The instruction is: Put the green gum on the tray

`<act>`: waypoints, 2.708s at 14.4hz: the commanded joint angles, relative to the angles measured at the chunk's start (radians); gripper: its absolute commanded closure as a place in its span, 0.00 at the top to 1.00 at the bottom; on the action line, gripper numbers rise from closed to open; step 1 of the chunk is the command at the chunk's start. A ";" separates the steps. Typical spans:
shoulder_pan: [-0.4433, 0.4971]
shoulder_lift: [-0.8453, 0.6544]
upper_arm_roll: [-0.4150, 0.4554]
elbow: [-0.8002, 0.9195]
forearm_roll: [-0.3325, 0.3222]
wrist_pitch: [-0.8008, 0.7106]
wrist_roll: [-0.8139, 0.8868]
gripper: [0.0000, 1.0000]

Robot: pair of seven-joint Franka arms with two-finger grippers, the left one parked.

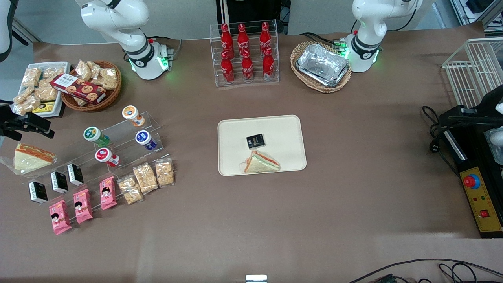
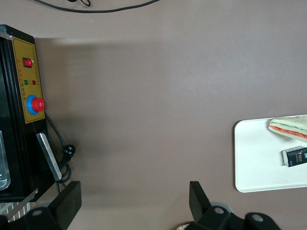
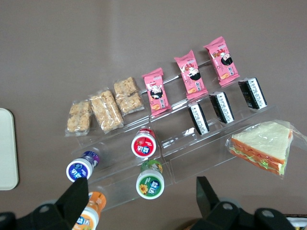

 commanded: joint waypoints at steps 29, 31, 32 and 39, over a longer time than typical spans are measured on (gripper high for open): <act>0.007 -0.147 0.010 -0.614 -0.087 0.422 0.016 1.00; 0.007 -0.138 0.010 -0.651 -0.087 0.461 0.016 1.00; 0.006 -0.142 0.010 -0.676 -0.087 0.487 0.016 1.00; 0.001 -0.145 0.009 -0.719 -0.087 0.520 0.010 1.00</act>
